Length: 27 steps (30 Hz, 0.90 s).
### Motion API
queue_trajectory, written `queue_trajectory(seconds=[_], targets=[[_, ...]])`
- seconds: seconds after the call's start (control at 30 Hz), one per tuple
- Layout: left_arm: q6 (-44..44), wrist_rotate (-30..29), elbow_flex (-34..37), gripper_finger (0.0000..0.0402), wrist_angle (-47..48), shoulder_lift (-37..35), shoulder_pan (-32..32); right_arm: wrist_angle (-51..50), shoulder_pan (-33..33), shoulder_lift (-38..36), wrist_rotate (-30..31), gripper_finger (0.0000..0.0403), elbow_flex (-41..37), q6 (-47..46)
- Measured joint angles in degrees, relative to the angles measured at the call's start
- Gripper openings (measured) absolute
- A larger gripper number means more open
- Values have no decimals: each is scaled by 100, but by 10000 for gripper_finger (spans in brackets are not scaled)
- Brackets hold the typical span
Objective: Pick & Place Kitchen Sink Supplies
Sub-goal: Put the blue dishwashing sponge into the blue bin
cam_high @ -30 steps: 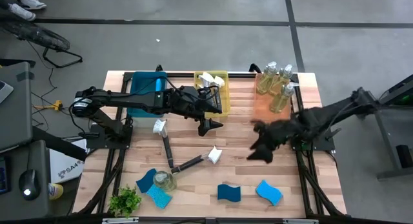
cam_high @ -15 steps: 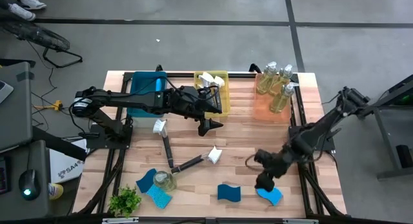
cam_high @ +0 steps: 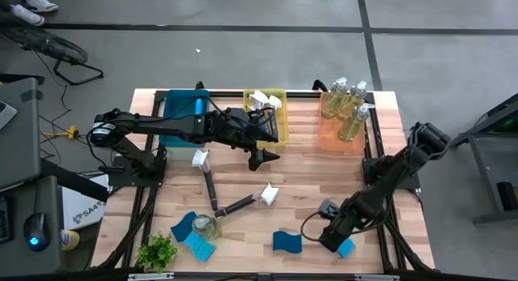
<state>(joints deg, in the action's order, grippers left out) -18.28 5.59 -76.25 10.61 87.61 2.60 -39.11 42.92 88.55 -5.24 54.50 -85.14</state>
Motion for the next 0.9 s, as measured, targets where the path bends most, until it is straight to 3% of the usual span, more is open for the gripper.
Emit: queue_trajectory(seconds=[0.23,0.5,0.7,0.9], targets=[[-2,0,0,337,35,0,0,15,1,379,-133,356,0,-95],[-2,1,0,337,106,0,0,22,72,527,-268,310,-2,-274],[-2,1,0,337,202,0,1,20,480,490,-412,296,-2,-867],[-2,1,0,337,203,0,-1,40,1125,490,-168,296,-2,-1706]])
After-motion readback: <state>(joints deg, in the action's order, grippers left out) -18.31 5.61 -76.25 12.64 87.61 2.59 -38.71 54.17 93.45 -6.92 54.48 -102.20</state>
